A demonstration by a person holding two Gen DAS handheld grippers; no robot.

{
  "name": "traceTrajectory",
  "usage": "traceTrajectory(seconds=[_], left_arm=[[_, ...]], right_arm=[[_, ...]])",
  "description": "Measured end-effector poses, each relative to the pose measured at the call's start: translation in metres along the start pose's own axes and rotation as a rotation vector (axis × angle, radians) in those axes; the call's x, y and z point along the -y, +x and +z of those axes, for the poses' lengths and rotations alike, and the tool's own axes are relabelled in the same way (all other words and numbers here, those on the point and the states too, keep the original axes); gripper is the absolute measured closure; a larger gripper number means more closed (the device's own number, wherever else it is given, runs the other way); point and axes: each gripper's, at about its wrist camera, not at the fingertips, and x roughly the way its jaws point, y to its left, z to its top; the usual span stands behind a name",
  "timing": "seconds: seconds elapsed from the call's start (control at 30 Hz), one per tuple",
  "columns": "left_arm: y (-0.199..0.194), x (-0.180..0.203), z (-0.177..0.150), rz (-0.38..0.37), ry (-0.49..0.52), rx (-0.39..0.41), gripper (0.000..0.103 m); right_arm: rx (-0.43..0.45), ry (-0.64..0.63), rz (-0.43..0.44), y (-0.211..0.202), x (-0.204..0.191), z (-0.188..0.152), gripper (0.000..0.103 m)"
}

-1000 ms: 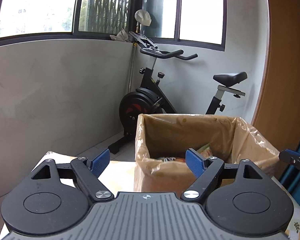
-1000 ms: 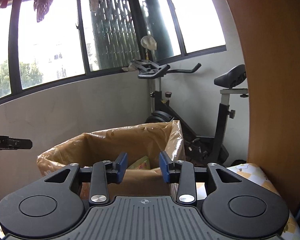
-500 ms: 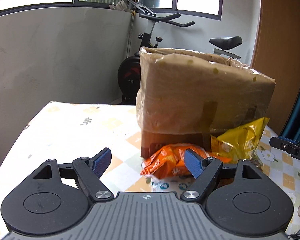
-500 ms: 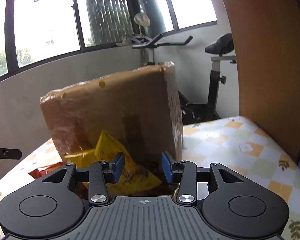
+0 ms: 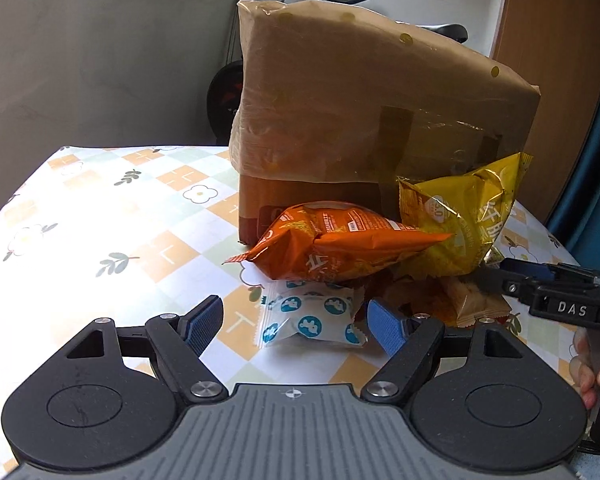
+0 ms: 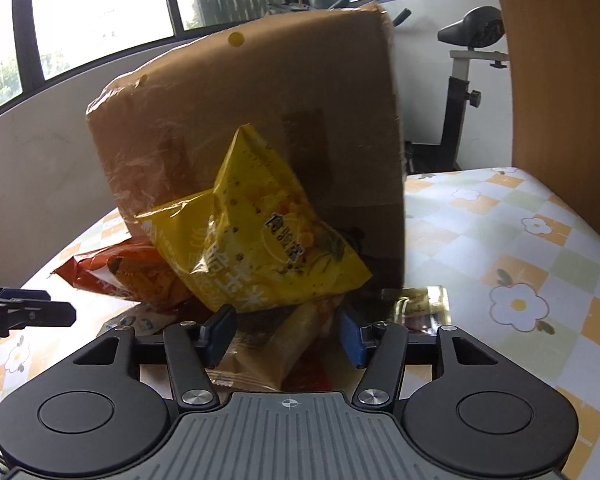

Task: Organize snacks
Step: 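Grasp the blue-white pack with the left tool while the right tool grasps the beige cracker pack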

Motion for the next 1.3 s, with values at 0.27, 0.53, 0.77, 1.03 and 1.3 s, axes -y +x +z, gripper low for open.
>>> traceTrajectory(seconds=[0.27,0.53,0.77,1.03,1.3], left_arm=[[0.011,0.007,-0.008,0.009,-0.016,-0.029,0.022],[0.028,0.012,-0.005,0.019,-0.027,-0.044,0.021],[0.056,0.018,-0.002,0.044,-0.036,-0.07,0.021],[0.058,0.023,-0.004,-0.005,0.007,-0.033,0.058],[0.053,0.018,-0.011,0.042,0.019,-0.077,0.026]], right_arm=[[-0.1,-0.09,-0.054,0.041,-0.025,0.005,0.033],[-0.09,-0.037,-0.032,0.023,-0.008,-0.003,0.057],[-0.072,0.001,-0.024,0.004,0.005,-0.01,0.06],[-0.065,0.028,-0.022,-0.002,0.008,-0.011,0.06],[-0.06,0.046,-0.022,-0.002,0.008,-0.011,0.06]])
